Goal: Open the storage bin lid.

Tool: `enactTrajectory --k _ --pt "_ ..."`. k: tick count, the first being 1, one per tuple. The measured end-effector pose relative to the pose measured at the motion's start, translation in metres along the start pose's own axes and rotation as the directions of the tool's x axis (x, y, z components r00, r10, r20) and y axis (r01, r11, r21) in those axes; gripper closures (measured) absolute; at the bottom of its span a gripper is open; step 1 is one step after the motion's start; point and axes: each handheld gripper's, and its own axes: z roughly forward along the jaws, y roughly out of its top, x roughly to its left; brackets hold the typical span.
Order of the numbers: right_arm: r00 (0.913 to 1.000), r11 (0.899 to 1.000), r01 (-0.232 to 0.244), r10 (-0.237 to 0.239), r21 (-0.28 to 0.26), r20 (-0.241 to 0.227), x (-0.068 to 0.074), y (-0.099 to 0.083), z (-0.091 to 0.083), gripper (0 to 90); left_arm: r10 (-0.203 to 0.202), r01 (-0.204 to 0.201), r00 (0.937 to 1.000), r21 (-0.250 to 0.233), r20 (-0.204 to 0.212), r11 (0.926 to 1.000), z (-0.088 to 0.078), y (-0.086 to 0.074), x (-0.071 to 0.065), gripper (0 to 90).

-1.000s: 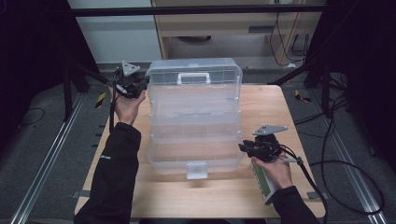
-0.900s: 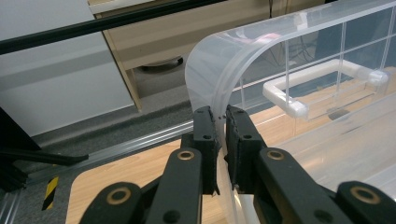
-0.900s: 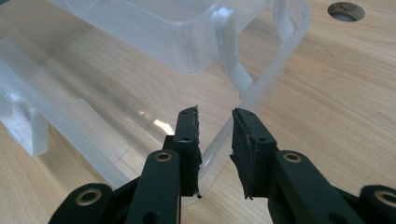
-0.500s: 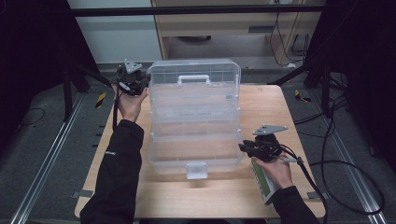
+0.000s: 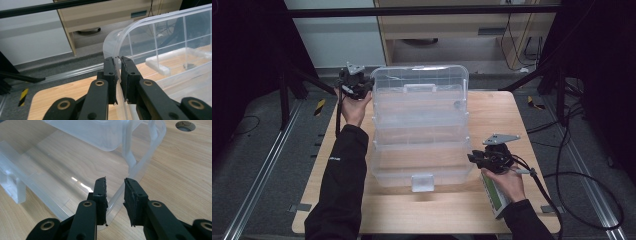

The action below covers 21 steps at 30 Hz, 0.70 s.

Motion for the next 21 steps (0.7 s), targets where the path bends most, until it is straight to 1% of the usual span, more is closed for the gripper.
enactTrajectory --k 4,6,9,13,16,17,18,19,20,21 --pt "1.0 1.0 0.002 -0.002 0.0 0.003 0.0 0.0 0.0 71.9 0.014 -0.014 0.9999 0.025 -0.009 0.9996 0.005 0.003 -0.001 82.8" --pt "1.0 1.0 0.001 -0.001 0.0 0.002 0.0 0.0 0.0 71.9 0.015 -0.015 0.9999 0.028 -0.007 0.9995 0.006 0.004 -0.001 82.7" --pt "1.0 1.0 0.003 -0.003 0.0 0.005 0.0 0.0 0.0 72.0 0.0 0.0 1.0 0.029 0.003 0.9996 0.008 0.003 0.002 82.7" --pt "1.0 1.0 0.003 -0.003 0.0 0.007 0.001 0.0 0.0 72.0 0.005 -0.005 1.0 0.03 -0.005 0.9995 0.009 0.003 0.001 82.5" --pt "1.0 1.0 0.003 -0.003 -0.001 0.007 0.001 0.0 0.0 72.0 -0.007 0.007 1.0 0.029 -0.003 0.9995 0.009 0.002 0.002 82.4" --pt "1.0 1.0 0.003 -0.003 -0.001 0.007 0.001 0.0 0.0 72.0 -0.002 0.003 0.9998 0.019 -0.019 0.9998 0.009 0.001 0.001 82.2" --pt "1.0 1.0 0.004 -0.004 -0.001 0.007 0.001 0.0 0.0 71.9 0.014 -0.013 0.9988 0.016 -0.048 0.9998 0.01 0.001 0.0 82.4" --pt "1.0 1.0 0.005 -0.005 -0.002 0.007 0.001 0.0 0.0 72.0 0.017 -0.016 0.9986 0.019 -0.051 0.9997 0.011 0.0 -0.001 83.9" --pt "1.0 1.0 0.004 -0.004 -0.003 0.008 0.001 0.0 0.0 72.1 0.022 -0.021 0.9978 0.026 -0.063 0.9995 0.013 -0.001 -0.002 84.0" --pt "1.0 1.0 0.005 -0.005 -0.003 0.008 0.001 0.0 0.0 72.2 0.011 -0.009 0.9974 0.03 -0.071 0.9995 0.015 -0.003 -0.002 84.2"
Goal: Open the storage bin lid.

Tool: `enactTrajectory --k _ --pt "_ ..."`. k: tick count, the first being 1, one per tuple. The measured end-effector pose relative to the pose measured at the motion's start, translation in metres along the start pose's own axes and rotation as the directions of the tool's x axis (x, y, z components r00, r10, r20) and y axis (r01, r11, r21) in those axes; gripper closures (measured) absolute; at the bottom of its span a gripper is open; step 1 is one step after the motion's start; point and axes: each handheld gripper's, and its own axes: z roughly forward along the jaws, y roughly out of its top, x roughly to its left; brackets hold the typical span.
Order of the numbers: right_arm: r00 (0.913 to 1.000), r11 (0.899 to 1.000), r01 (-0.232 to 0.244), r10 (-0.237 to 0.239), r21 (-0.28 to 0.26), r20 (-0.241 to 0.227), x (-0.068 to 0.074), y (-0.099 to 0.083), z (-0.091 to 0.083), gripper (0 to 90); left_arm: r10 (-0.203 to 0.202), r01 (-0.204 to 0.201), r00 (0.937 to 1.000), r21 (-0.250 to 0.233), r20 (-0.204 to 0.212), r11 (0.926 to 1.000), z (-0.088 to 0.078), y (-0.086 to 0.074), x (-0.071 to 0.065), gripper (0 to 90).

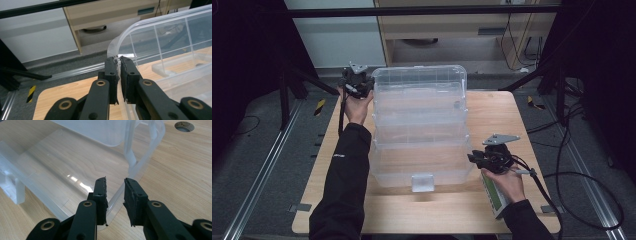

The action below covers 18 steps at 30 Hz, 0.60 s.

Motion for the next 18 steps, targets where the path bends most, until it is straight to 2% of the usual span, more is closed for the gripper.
enactTrajectory --k 3,9,11,16,18 --pt "1.0 1.0 0.005 -0.005 0.002 0.001 0.0 0.0 0.0 72.4 -0.029 0.028 0.9996 0.019 0.008 0.9994 0.005 -0.004 0.004 84.9" --pt "1.0 1.0 0.008 -0.008 0.003 0.004 0.0 0.0 0.0 72.7 -0.029 0.03 0.9995 0.025 -0.009 0.9992 0.01 -0.008 0.004 84.9" --pt "1.0 1.0 0.007 -0.007 0.003 0.005 0.001 0.0 0.0 72.8 -0.014 0.014 0.9997 0.031 -0.02 0.9994 0.012 -0.007 0.002 85.0" --pt "1.0 1.0 0.005 -0.005 0.004 0.007 0.001 0.0 0.0 73.0 -0.004 0.005 0.9999 0.047 -0.016 0.9989 0.013 -0.006 0.003 84.6" --pt "0.9999 1.0 0.011 -0.011 -0.001 0.009 0.001 -0.001 0.0 73.2 -0.021 0.021 0.9998 0.032 0.005 0.9993 0.013 -0.007 0.007 84.0"
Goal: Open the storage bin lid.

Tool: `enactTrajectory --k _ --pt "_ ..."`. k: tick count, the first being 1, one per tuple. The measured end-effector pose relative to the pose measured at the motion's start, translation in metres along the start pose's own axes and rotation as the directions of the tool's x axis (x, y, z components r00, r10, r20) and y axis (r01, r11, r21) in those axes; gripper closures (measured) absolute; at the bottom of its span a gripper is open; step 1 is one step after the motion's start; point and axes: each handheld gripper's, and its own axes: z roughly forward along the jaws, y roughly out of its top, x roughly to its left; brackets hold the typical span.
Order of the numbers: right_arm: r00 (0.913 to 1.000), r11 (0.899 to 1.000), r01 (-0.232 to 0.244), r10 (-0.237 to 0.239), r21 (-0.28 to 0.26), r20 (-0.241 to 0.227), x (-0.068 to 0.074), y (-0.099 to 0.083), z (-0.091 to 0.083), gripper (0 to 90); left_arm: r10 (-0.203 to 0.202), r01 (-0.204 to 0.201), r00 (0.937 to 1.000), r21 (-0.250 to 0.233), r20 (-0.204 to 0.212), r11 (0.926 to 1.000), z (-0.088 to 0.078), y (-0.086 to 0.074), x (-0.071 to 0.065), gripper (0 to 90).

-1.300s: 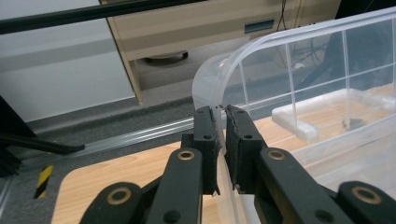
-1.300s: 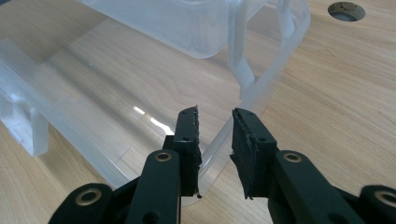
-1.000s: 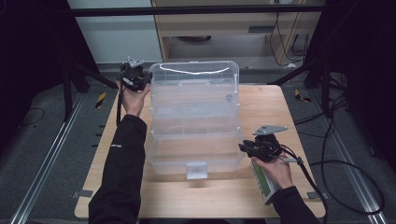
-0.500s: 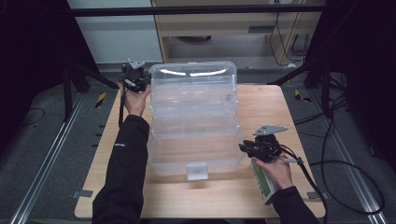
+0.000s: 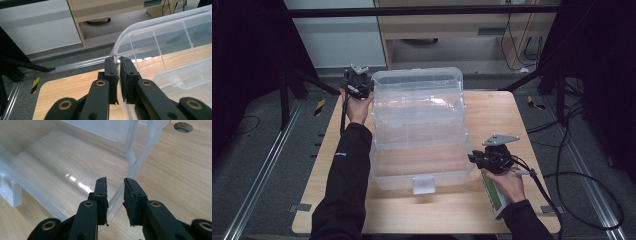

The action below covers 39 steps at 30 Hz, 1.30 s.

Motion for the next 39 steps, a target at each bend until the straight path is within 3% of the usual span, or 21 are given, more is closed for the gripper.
enactTrajectory --k 1,2,3,6,8,13,15,19,22,29,39 --pt "1.0 1.0 -0.001 0.001 0.0 0.003 0.001 0.0 0.0 73.3 -0.029 0.03 0.9988 -0.024 0.039 0.9993 -0.001 0.0 0.003 83.1" --pt "1.0 1.0 0.002 -0.002 -0.001 0.01 0.002 -0.001 -0.001 73.5 -0.033 0.034 0.9988 -0.031 0.036 0.9989 -0.004 0.0 0.004 79.1" --pt "0.9999 1.0 0.005 -0.005 -0.002 0.013 0.003 -0.001 -0.001 73.5 -0.02 0.021 0.9995 -0.035 0.024 0.9991 -0.006 0.0 0.005 78.4" --pt "0.9999 1.0 -0.01 0.01 0.0 0.004 0.002 -0.001 -0.001 73.3 -0.031 0.032 0.999 -0.042 0.032 0.9986 -0.016 -0.001 0.01 75.8" --pt "0.9999 1.0 -0.012 0.012 0.002 0.001 0.002 -0.001 -0.001 73.4 -0.033 0.037 0.9966 -0.053 0.075 0.9979 -0.024 -0.003 0.014 70.6" --pt "0.9999 1.0 -0.012 0.012 0.004 -0.001 0.002 0.0 -0.001 73.3 -0.018 0.023 0.9963 -0.064 0.084 0.9977 -0.049 -0.012 0.02 65.2" --pt "0.9999 1.0 -0.01 0.01 0.007 -0.004 0.002 0.0 -0.001 73.2 -0.022 0.028 0.9938 -0.052 0.109 0.9983 -0.06 -0.018 0.022 62.1" --pt "0.9999 1.0 -0.01 0.01 0.007 -0.009 0.001 0.0 -0.001 73.0 -0.014 0.019 0.9911 -0.034 0.133 0.9992 -0.079 -0.032 0.02 57.1" --pt "1.0 1.0 -0.006 0.006 0.007 -0.008 0.001 0.0 -0.001 72.9 0.012 -0.009 0.9908 -0.022 0.135 0.9997 -0.092 -0.043 0.017 55.1" --pt "0.9999 1.0 -0.003 0.003 0.008 -0.012 0.001 0.0 -0.001 72.7 0.037 -0.033 0.9871 -0.028 0.156 0.9991 -0.123 -0.073 0.009 51.5" --pt "0.9999 1.0 -0.002 0.002 0.008 -0.012 0.001 0.0 -0.001 72.5 0.054 -0.054 0.9806 -0.004 0.188 0.9985 -0.151 -0.114 -0.005 51.6"
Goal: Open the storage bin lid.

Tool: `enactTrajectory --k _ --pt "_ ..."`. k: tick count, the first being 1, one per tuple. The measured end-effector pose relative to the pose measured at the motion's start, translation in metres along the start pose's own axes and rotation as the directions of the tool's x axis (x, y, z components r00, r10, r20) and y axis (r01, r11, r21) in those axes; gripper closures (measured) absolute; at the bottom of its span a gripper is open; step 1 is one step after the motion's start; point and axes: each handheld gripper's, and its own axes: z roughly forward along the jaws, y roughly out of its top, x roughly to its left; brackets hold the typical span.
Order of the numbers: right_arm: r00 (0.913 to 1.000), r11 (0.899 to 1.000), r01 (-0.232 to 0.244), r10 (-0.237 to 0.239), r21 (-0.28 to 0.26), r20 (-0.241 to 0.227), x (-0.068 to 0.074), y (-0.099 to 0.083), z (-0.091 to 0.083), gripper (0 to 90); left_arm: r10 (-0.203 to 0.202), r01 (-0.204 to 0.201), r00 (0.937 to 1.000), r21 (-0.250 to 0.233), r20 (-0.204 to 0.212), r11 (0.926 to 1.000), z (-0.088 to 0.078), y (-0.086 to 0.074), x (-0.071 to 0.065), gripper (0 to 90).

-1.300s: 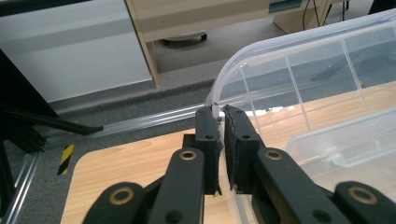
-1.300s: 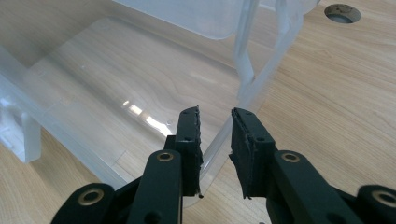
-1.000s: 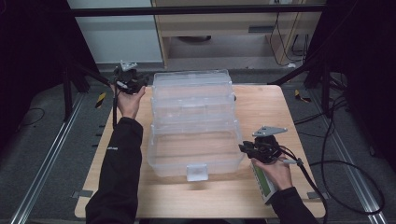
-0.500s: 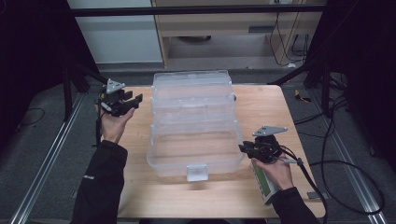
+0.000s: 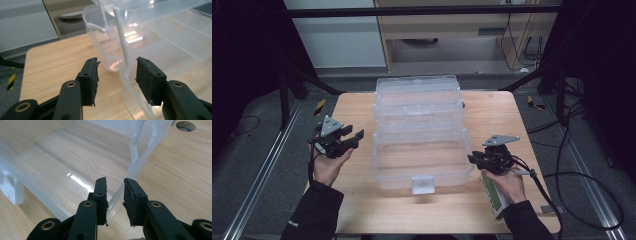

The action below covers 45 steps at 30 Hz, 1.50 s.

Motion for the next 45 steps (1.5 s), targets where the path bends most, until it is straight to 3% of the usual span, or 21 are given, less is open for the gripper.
enactTrajectory --k 4,8,11,20,22,24,30,36,41,45 --pt "1.0 1.0 0.001 -0.001 -0.001 0.002 0.0 0.0 0.0 72.3 -0.007 0.007 0.9999 0.017 0.009 0.9998 -0.005 -0.012 -0.007 52.3" --pt "1.0 1.0 0.0 0.0 -0.001 0.003 0.0 0.0 0.0 72.2 0.025 -0.026 0.9996 0.05 0.013 0.9984 -0.007 -0.021 -0.016 52.9" --pt "1.0 1.0 0.001 -0.001 -0.001 0.004 0.0 0.0 0.0 72.1 0.026 -0.028 0.9992 0.069 0.029 0.9972 -0.008 -0.028 -0.022 53.3" --pt "1.0 1.0 0.006 -0.005 -0.004 0.007 0.001 0.0 0.0 72.1 0.058 -0.071 0.9945 0.145 0.086 0.9869 -0.003 -0.045 -0.047 56.7" --pt "1.0 1.0 0.005 -0.005 -0.004 0.007 0.001 0.0 0.0 72.0 0.058 -0.071 0.9948 0.165 0.083 0.9837 0.001 -0.047 -0.049 59.9" --pt "1.0 1.0 0.005 -0.005 -0.004 0.008 0.001 0.0 0.0 72.0 0.057 -0.072 0.9947 0.181 0.085 0.9808 0.005 -0.049 -0.05 62.8" --pt "0.9999 1.0 0.004 -0.004 -0.006 0.01 0.001 -0.001 0.001 72.2 0.048 -0.061 0.9961 0.18 0.075 0.9819 0.008 -0.047 -0.05 67.8" --pt "0.9998 1.0 -0.002 0.002 -0.001 0.02 0.004 -0.001 0.0 72.2 0.055 -0.066 0.9962 0.173 0.067 0.9827 0.01 -0.047 -0.049 68.7" --pt "0.9987 0.999 0.028 -0.029 0.026 0.042 0.011 0.002 -0.001 72.1 0.06 -0.07 0.9964 0.17 0.06 0.983 0.012 -0.044 -0.047 71.5" --pt "0.9992 0.999 0.017 -0.018 0.027 0.035 0.013 0.001 -0.001 72.1 0.071 -0.079 0.9962 0.17 0.05 0.9823 0.013 -0.044 -0.046 72.1"
